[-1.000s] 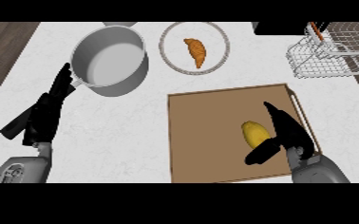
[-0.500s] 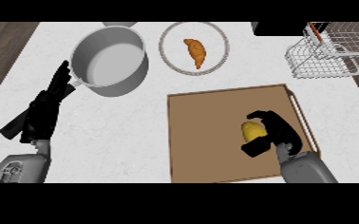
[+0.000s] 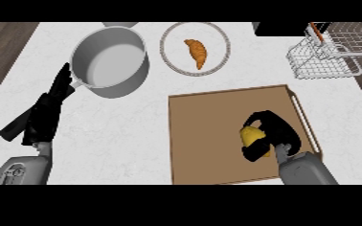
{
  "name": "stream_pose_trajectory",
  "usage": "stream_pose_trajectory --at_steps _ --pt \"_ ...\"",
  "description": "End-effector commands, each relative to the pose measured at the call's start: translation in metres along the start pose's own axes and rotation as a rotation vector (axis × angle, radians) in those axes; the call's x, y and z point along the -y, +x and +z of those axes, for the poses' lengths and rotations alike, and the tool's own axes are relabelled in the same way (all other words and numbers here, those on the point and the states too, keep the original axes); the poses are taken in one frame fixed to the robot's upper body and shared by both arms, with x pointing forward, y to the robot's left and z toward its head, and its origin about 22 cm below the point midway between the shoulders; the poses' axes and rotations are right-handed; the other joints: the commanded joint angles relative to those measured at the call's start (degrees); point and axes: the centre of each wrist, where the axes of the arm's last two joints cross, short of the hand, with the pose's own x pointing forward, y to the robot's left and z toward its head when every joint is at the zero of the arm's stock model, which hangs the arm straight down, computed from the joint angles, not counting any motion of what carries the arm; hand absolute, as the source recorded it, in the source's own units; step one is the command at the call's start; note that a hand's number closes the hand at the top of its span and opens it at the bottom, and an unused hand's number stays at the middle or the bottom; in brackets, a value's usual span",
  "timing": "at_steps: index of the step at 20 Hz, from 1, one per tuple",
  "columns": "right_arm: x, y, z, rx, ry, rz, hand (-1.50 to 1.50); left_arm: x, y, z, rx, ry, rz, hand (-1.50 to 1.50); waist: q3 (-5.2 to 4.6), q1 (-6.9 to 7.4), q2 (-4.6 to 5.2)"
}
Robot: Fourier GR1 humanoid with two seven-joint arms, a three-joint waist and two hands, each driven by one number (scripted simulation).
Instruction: Pick the lemon from the tray and place it in the tiered basket
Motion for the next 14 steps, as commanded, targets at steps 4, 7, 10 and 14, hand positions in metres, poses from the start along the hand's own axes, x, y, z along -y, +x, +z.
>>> stream_pose_trajectory --at_steps 4,7,10,14 --pt "-0.023 0.028 0.007 0.224 -0.034 0.105 1.5 0.003 -0.003 -0.002 -0.002 -0.008 0.016 0.0 0.42 0.68 0.41" --pt "-0.007 0.05 0.01 0.397 -0.109 0.276 1.5 0.005 -0.003 0.003 0.008 -0.008 -0.004 0.0 0.45 1.98 0.53" --pt "-0.006 0.051 -0.001 0.468 -0.164 0.209 1.5 0.008 0.004 -0.017 0.008 0.011 0.013 0.0 0.41 0.28 0.52" --pt "0.011 0.054 0.035 0.577 -0.325 -0.045 1.5 -0.003 0.004 -0.001 -0.004 0.0 0.001 0.0 0.44 -0.23 0.04"
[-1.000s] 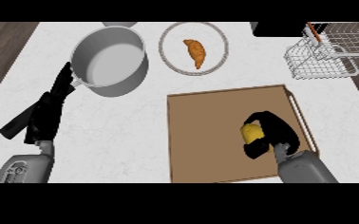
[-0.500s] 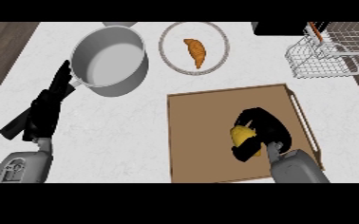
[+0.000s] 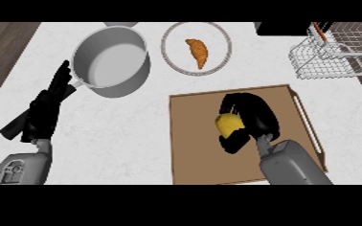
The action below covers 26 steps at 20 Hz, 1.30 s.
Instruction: Pick the lemon from the tray and place it in the tiered basket
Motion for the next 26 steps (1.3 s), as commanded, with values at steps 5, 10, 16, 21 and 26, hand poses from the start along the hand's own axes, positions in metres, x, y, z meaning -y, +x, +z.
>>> stream_pose_trajectory --at_steps 5,10,16,21,26 --pt "0.075 0.029 0.04 0.163 -0.444 -0.152 1.5 0.0 0.004 0.01 -0.031 0.008 0.0 0.0 -0.02 -1.14 -0.61" --pt "0.151 0.03 0.049 0.195 -0.615 -0.18 1.5 -0.001 -0.002 0.004 -0.012 0.001 0.005 0.0 -0.04 -0.42 -0.03" --pt "0.204 0.023 0.059 0.105 -0.717 -0.007 1.5 0.011 0.006 0.0 -0.007 0.008 0.022 0.0 -0.05 -0.32 0.0" --pt "0.242 0.008 0.055 0.146 -0.632 -0.074 1.5 0.003 -0.013 -0.01 -0.003 0.007 -0.014 0.0 -0.04 -0.39 0.11" --pt "0.241 -0.011 0.006 0.108 -0.65 0.013 1.5 0.003 0.006 0.002 0.018 0.0 -0.001 0.0 -0.02 0.63 0.2"
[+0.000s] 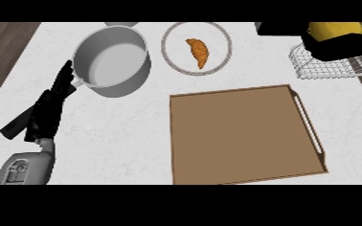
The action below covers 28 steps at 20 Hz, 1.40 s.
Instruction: Pick the lemon from the tray and place it in the tiered basket
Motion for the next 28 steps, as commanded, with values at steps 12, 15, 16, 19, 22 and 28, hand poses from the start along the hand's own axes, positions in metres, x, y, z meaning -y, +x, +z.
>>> stream_pose_trajectory --at_steps 12,15,16,19,22,28 --pt "0.02 -0.078 -0.067 -0.065 -0.133 0.466 1.5 0.006 -0.011 0.004 0.009 -0.006 -0.011 0.0 0.0 1.14 0.46" --pt "0.008 -0.093 -0.071 -0.073 -0.127 0.482 1.5 0.001 0.008 0.005 0.01 -0.009 0.018 0.0 0.02 0.88 0.19" --pt "0.012 -0.114 -0.073 -0.062 -0.116 0.497 1.5 -0.01 0.006 0.0 0.016 -0.011 -0.02 0.0 0.05 1.4 0.48" --pt "0.037 -0.109 -0.084 -0.029 -0.062 0.442 1.5 0.005 0.002 0.001 0.004 -0.008 0.007 0.0 0.02 0.73 0.26" --pt "0.01 -0.143 -0.079 -0.025 -0.026 0.433 1.5 -0.007 0.006 -0.002 0.019 -0.011 0.02 0.0 0.06 1.34 0.52" --pt "0.015 -0.166 -0.076 -0.032 0.082 0.336 1.5 0.001 0.007 -0.008 0.022 -0.003 0.012 0.0 0.05 0.86 0.46"
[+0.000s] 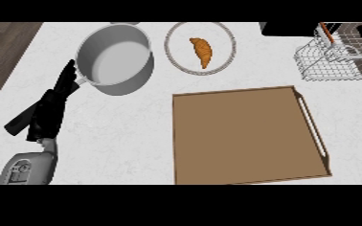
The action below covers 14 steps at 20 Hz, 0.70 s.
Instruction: Pick the lemon from the tray and place it in the tiered basket
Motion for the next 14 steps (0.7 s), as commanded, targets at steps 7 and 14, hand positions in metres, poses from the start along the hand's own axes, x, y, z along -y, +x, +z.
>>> stream_pose_trajectory --at_steps 7,14 --pt "-0.043 -0.034 0.014 -0.164 0.212 -0.228 -1.5 0.01 0.007 -0.008 0.007 0.012 -0.002 0.0 0.06 0.27 0.37" --pt "-0.039 -0.043 0.016 -0.157 0.068 -0.406 -1.5 0.001 -0.001 0.002 0.005 -0.023 0.007 0.0 0.12 0.96 0.35"
